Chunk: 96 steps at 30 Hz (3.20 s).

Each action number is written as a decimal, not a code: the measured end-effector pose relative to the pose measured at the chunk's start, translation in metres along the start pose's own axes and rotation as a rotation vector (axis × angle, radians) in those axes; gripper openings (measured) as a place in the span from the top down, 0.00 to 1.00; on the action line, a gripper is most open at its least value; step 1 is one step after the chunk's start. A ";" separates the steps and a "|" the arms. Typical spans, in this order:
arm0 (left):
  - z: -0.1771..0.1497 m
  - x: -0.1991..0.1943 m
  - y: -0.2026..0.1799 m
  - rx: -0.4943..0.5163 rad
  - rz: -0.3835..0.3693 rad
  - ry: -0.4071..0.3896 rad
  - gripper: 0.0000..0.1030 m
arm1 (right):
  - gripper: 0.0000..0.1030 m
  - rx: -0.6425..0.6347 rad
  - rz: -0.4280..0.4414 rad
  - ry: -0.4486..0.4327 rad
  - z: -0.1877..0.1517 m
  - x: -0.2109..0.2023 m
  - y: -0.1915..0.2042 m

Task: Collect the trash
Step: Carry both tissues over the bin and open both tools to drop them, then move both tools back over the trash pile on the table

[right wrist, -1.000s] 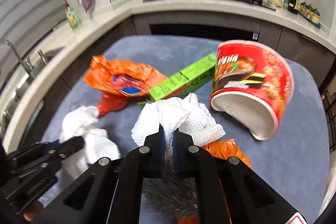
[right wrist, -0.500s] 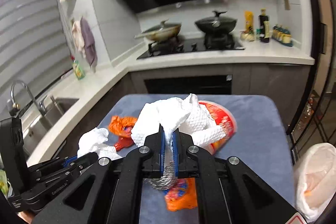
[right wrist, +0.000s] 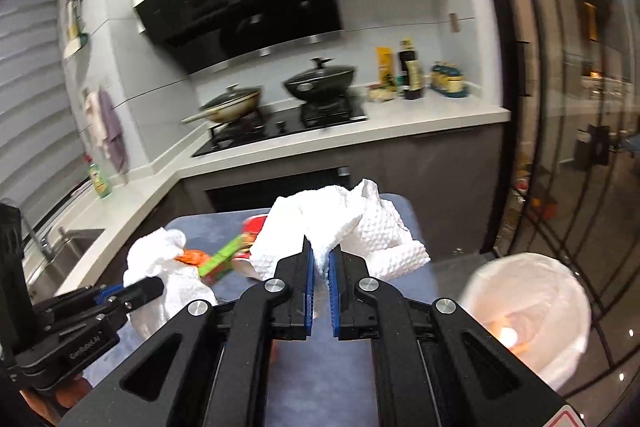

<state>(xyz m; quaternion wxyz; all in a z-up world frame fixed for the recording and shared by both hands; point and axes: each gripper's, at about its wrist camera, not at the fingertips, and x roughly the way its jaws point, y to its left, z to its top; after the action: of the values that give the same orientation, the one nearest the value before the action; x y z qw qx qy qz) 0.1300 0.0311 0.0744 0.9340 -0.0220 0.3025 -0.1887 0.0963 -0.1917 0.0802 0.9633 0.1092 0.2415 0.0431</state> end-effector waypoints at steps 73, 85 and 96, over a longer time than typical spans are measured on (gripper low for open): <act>-0.018 0.183 -0.249 0.284 -0.284 0.188 0.47 | 0.55 0.307 -0.392 0.092 -0.067 0.012 -0.249; -0.005 0.156 -0.206 0.222 -0.227 0.133 0.40 | 0.49 0.278 -0.344 0.034 -0.052 -0.001 -0.212; 0.005 0.118 -0.117 0.104 -0.108 0.085 0.28 | 0.45 0.188 -0.242 0.024 -0.038 0.006 -0.139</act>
<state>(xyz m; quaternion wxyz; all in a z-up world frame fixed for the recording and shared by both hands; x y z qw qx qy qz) 0.1808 -0.1213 0.0309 0.9086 0.0182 0.3302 -0.2551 0.0878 -0.3184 0.0122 0.9440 0.1685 0.2674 -0.0948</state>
